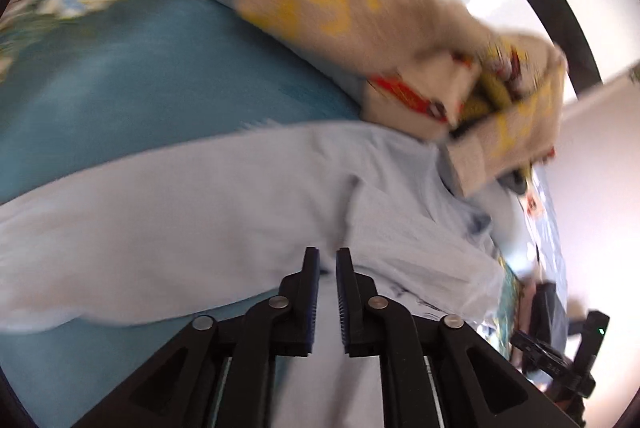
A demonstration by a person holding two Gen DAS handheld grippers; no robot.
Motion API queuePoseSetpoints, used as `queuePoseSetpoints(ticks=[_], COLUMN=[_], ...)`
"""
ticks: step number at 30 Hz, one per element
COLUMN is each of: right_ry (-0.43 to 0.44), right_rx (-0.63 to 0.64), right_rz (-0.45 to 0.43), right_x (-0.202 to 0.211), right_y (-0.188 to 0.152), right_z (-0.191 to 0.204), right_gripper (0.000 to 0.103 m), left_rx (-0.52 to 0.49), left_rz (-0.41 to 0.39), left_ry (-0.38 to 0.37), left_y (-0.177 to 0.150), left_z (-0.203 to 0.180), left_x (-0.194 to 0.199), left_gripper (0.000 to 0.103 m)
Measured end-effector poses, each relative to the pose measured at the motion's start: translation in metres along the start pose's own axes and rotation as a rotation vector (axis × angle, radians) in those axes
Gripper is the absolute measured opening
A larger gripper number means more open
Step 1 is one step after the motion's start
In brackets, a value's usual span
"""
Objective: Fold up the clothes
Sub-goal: 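Grasp the other sleeve lying on the rug with the left gripper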
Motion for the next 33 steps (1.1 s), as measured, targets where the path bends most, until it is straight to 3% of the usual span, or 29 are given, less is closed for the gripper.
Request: queuePoseSetpoints(ticks=[3, 5, 8, 11, 15, 19, 20, 23, 26, 28, 33], right_ry=[0.011, 0.007, 0.022, 0.053, 0.079, 0.084, 0.086, 0.089, 0.087, 0.089, 0.104], right_rx=[0.008, 0.018, -0.011, -0.061, -0.089, -0.069, -0.062, -0.050, -0.058, -0.064, -0.097], right_rz=[-0.018, -0.029, -0.039, -0.051, -0.072, -0.089, -0.091, -0.094, -0.088, -0.081, -0.073], right_x=[-0.006, -0.014, -0.010, 0.006, 0.031, 0.043, 0.044, 0.045, 0.037, 0.032, 0.023], right_y=[0.010, 0.007, 0.008, 0.005, 0.004, 0.006, 0.007, 0.010, 0.013, 0.015, 0.019], right_z=[0.040, 0.072, 0.082, 0.079, 0.077, 0.088, 0.093, 0.097, 0.100, 0.099, 0.090], right_gripper=[0.035, 0.035, 0.035, 0.035, 0.035, 0.035, 0.035, 0.035, 0.035, 0.035, 0.035], left_rx=[0.167, 0.264, 0.391, 0.455, 0.476, 0.507, 0.518, 0.525, 0.441, 0.332, -0.012], left_rz=[-0.107, -0.123, -0.128, -0.098, -0.093, -0.110, -0.120, -0.154, -0.224, -0.280, -0.413], left_ry=[0.207, 0.361, 0.468, 0.434, 0.285, 0.280, 0.286, 0.271, 0.232, 0.188, -0.035], left_y=[-0.002, -0.015, -0.037, -0.056, -0.052, -0.050, -0.048, -0.044, -0.009, 0.030, 0.123], left_z=[0.095, 0.151, 0.205, 0.227, 0.222, 0.224, 0.224, 0.217, 0.188, 0.150, 0.001], left_x=[0.060, 0.093, 0.112, 0.102, 0.074, 0.063, 0.067, 0.073, 0.090, 0.105, 0.131], left_gripper=[0.025, 0.025, 0.025, 0.025, 0.025, 0.021, 0.006, 0.005, 0.005, 0.005, 0.005])
Point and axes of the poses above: each gripper's, at about its wrist camera, not at the fingertips, and x roughly against the way its jaws point, z to its left, y to its top, the point moved 8 cm from there along -x, roughly the way its jaws point, and after that the axes turned 7 degrees about -x, right-handed, at the moved point
